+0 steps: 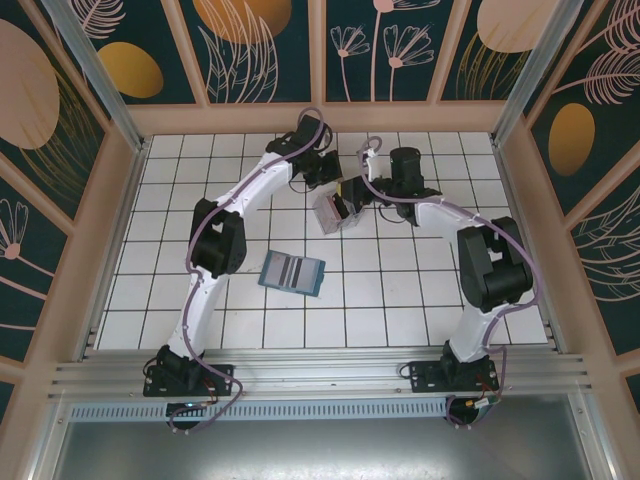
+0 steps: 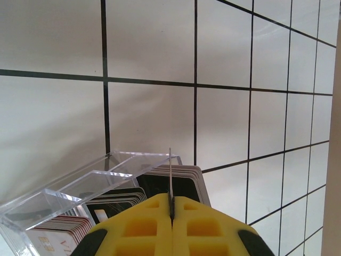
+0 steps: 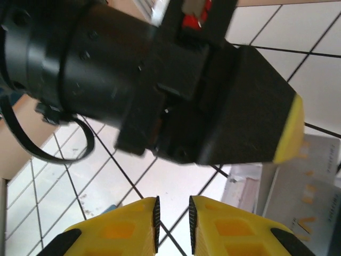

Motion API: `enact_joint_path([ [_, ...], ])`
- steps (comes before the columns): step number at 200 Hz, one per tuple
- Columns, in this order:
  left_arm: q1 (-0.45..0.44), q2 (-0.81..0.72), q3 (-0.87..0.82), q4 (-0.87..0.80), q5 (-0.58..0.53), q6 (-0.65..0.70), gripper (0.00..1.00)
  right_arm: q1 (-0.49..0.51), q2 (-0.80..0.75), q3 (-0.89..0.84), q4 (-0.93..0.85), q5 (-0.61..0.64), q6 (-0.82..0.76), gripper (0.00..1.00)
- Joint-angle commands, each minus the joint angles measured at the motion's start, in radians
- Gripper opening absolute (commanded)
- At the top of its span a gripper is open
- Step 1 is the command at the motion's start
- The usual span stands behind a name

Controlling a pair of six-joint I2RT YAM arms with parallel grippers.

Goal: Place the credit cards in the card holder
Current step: Pass the credit card, then pick up the credit card from the storage box.

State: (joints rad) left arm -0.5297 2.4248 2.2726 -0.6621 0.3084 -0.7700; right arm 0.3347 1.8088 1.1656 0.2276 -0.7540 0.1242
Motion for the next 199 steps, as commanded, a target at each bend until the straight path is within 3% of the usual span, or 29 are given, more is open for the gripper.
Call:
enact_joint_path([
  [1, 0.002, 0.022, 0.031, -0.022, 0.000, 0.015, 0.00, 0.011, 0.056, 0.042, -0.037, -0.075, 0.029, 0.25],
  [63, 0.002, 0.020, 0.032, -0.025, 0.001, 0.017, 0.00, 0.018, 0.089, 0.054, -0.089, 0.007, 0.013, 0.23],
  [118, 0.003, 0.019, 0.033, -0.025, 0.004, 0.016, 0.00, 0.032, 0.019, 0.037, -0.178, 0.283, -0.077, 0.19],
  [199, 0.004, -0.007, 0.038, -0.027, 0.002, 0.024, 0.00, 0.017, 0.048, 0.051, -0.189, 0.280, -0.074, 0.19],
])
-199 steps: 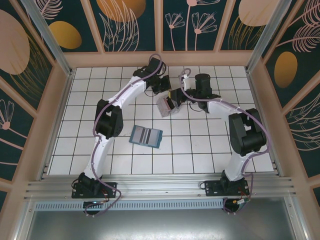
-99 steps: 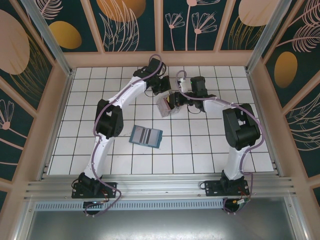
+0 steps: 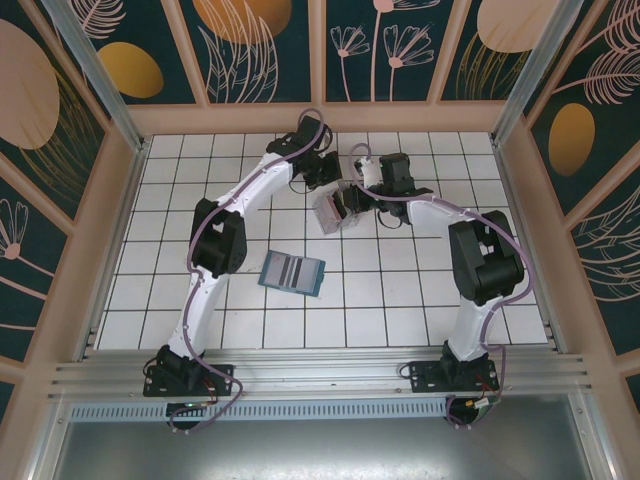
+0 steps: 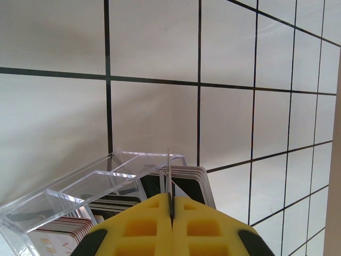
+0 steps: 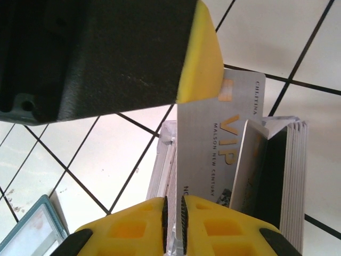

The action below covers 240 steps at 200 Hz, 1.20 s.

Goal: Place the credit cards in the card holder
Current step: Pick up the credit card from the storage box.

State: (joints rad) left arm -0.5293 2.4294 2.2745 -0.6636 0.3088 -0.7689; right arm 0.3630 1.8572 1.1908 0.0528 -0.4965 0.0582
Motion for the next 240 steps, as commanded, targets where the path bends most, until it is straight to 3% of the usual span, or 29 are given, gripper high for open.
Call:
enact_joint_path([
  [1, 0.004, -0.013, 0.036, -0.026, 0.001, 0.023, 0.00, -0.011, 0.000, 0.026, -0.015, 0.022, -0.008, 0.19],
  [109, 0.038, -0.074, 0.054, -0.021, 0.009, 0.018, 0.00, -0.022, -0.003, 0.038, -0.022, -0.003, 0.003, 0.19],
  [161, 0.046, -0.145, 0.011, -0.025, 0.009, 0.050, 0.00, -0.024, -0.078, 0.038, -0.029, -0.025, 0.013, 0.19],
  [190, 0.046, -0.262, -0.147, 0.059, 0.048, 0.102, 0.00, -0.032, -0.149, 0.019, -0.020, -0.093, 0.039, 0.20],
  [240, 0.061, -0.524, -0.602, 0.463, 0.370, 0.187, 0.00, -0.114, -0.185, -0.043, 0.086, -0.443, 0.181, 0.31],
])
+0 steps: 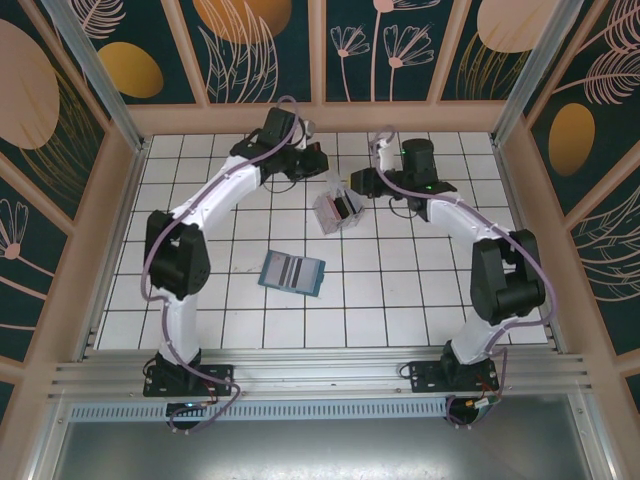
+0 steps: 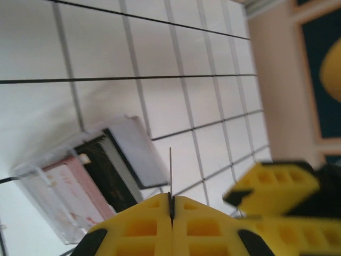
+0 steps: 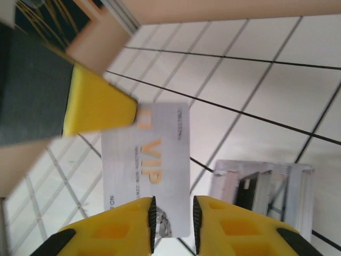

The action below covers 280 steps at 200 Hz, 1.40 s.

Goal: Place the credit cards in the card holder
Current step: Pick up the credit card from the storage box.

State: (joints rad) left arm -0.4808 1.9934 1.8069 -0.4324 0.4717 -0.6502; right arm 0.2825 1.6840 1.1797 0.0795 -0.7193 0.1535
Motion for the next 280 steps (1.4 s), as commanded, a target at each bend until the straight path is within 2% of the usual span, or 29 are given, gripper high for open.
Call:
enact_joint_path([
  [1, 0.013, -0.090, -0.140, 0.236, 0.214, 0.070, 0.00, -0.034, -0.012, -0.032, 0.060, -0.226, 0.088, 0.31],
  [19, 0.013, -0.128, -0.209, 0.295, 0.335, 0.102, 0.00, -0.036, 0.004, -0.028, 0.075, -0.318, 0.123, 0.32],
  [39, 0.013, -0.159, -0.244, 0.298, 0.369, 0.137, 0.00, -0.027, 0.014, -0.028, 0.088, -0.366, 0.146, 0.32],
  [77, 0.016, -0.156, -0.237, 0.268, 0.324, 0.156, 0.00, -0.019, -0.002, -0.076, 0.133, -0.442, 0.177, 0.29],
  [124, 0.019, -0.157, -0.224, 0.311, 0.332, 0.125, 0.00, -0.020, -0.014, -0.109, 0.097, -0.418, 0.148, 0.27],
  [171, 0.018, -0.147, -0.229, 0.284, 0.317, 0.136, 0.00, -0.017, -0.020, -0.118, 0.155, -0.438, 0.185, 0.05],
  [194, 0.033, -0.145, -0.252, 0.265, 0.258, 0.133, 0.00, -0.014, -0.033, -0.135, 0.173, -0.442, 0.197, 0.00],
  [209, 0.048, -0.150, -0.279, 0.257, 0.206, 0.129, 0.19, -0.014, -0.045, -0.157, 0.184, -0.427, 0.215, 0.00],
  [226, 0.066, -0.168, -0.314, 0.213, 0.085, 0.144, 0.30, -0.009, -0.062, -0.188, 0.189, -0.396, 0.242, 0.00],
  [254, 0.105, -0.222, -0.433, 0.142, -0.134, 0.144, 0.31, 0.039, -0.106, -0.262, 0.166, -0.287, 0.278, 0.00],
  [280, 0.128, -0.324, -0.639, 0.157, -0.289, 0.090, 0.30, 0.155, -0.142, -0.378, 0.246, -0.163, 0.408, 0.00],
])
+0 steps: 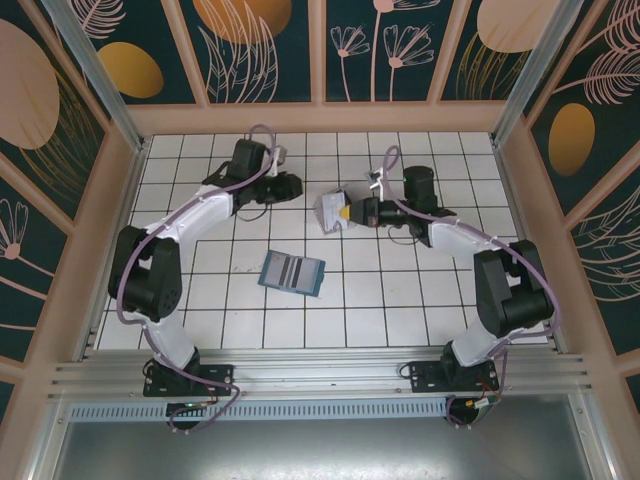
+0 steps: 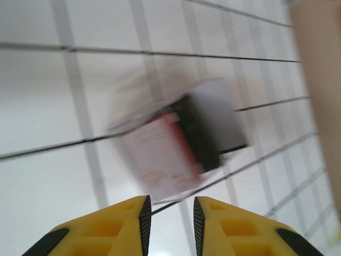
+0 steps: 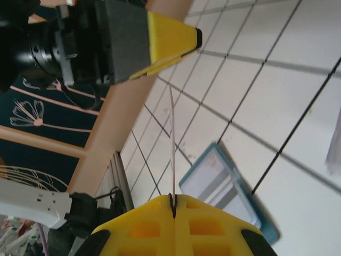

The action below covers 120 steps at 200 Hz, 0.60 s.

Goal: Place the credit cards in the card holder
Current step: Pick up the credit card from the storage box, then rotate the card holder at the center of the table.

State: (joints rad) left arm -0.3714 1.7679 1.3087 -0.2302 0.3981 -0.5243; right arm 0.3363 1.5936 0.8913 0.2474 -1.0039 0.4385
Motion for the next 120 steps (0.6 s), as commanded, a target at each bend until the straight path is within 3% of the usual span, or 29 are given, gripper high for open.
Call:
enact_joint_path([
  [1, 0.018, -0.102, -0.149, -0.044, -0.221, -0.036, 0.30, 0.107, -0.052, -0.094, 0.084, 0.127, 0.129, 0.00],
  [30, 0.020, -0.170, -0.344, -0.023, -0.259, -0.070, 0.29, 0.278, -0.018, -0.232, 0.308, 0.291, 0.386, 0.00],
  [53, 0.020, -0.202, -0.473, 0.000, -0.248, -0.091, 0.26, 0.364, 0.035, -0.267, 0.373, 0.407, 0.467, 0.00],
  [78, 0.019, -0.217, -0.588, 0.080, -0.142, -0.121, 0.23, 0.379, 0.102, -0.268, 0.412, 0.431, 0.513, 0.00],
  [95, 0.018, -0.222, -0.635, 0.096, -0.129, -0.137, 0.22, 0.378, 0.143, -0.255, 0.419, 0.428, 0.527, 0.00],
  [120, 0.003, -0.255, -0.752, 0.230, -0.070, -0.243, 0.17, 0.373, 0.188, -0.258, 0.467, 0.433, 0.564, 0.00],
])
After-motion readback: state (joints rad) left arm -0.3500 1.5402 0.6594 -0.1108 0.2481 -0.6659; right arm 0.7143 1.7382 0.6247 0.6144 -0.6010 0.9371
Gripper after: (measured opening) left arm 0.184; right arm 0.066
